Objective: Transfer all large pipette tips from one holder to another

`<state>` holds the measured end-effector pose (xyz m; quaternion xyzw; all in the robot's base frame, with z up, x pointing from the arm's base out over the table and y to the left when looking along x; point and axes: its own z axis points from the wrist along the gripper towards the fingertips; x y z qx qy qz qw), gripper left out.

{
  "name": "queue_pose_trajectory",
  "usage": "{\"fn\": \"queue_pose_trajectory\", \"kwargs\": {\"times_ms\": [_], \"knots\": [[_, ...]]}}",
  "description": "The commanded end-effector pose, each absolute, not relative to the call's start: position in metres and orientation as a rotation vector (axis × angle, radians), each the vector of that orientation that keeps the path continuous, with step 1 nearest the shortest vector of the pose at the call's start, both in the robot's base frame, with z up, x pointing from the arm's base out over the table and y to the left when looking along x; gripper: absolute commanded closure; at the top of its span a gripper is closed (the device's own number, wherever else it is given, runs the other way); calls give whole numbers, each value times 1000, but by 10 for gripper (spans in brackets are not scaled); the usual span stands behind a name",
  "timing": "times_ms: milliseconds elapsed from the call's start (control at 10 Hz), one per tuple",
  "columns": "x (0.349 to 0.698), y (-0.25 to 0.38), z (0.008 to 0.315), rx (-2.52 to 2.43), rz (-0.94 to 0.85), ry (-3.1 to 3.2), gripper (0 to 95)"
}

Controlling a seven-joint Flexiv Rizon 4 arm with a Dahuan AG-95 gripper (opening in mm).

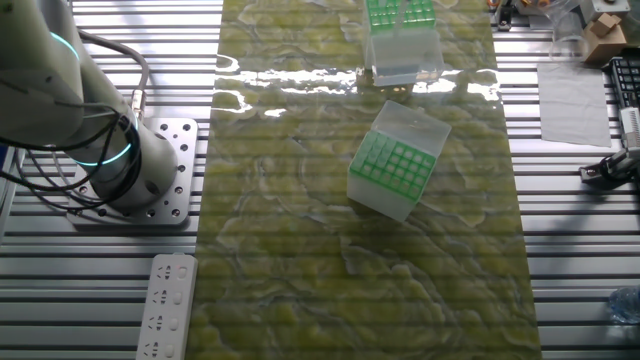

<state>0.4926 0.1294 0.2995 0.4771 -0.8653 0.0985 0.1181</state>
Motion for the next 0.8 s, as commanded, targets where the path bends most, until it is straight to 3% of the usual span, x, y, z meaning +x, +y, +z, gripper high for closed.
{"fn": "queue_pose_trajectory", "kwargs": {"times_ms": [100, 300, 800], "knots": [[492, 108, 295, 1426, 362, -2526, 950], [492, 104, 292, 1425, 411, -2511, 950], [499, 109, 293, 1308, 278, -2671, 950]]}}
